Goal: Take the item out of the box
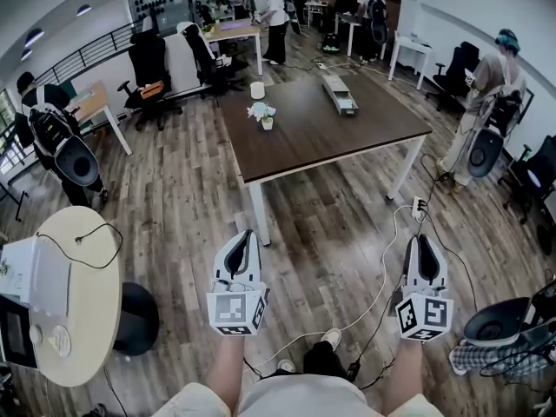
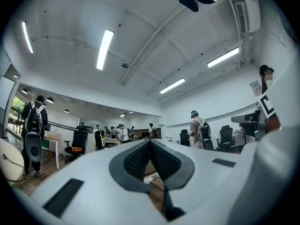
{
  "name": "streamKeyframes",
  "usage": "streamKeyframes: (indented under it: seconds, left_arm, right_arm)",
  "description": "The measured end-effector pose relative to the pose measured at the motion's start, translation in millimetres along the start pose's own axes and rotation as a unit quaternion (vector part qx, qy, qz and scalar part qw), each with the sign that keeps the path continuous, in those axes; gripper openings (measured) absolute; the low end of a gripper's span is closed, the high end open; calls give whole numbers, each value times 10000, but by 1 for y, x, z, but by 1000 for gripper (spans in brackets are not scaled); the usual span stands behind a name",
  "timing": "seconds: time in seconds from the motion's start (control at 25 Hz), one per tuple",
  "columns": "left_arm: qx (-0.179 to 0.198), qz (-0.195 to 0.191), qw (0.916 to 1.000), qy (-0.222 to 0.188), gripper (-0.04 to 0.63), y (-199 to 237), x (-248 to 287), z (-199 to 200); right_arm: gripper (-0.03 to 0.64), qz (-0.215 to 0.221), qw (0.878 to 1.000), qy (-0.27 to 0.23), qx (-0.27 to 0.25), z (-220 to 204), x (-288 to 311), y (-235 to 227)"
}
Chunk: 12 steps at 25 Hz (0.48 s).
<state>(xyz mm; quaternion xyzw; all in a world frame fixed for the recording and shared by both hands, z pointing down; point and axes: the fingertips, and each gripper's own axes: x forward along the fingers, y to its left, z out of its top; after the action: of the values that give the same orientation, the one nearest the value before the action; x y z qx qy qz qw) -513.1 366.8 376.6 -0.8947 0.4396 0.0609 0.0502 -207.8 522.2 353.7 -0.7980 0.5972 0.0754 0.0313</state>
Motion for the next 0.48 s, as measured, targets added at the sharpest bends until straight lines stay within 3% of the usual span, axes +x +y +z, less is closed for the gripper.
streamKeyframes:
  seconds: [0.24,0.48]
  left_arm:
    - [-9,12,10000,52,2,4,-9,-3]
    - [-16,56,9998,164,2,1,3,-13]
  right_arm:
    - [213,-33,10000,-14,1,-4,-4,7]
    - [236,-19,10000,-30,-5,-10,5,0]
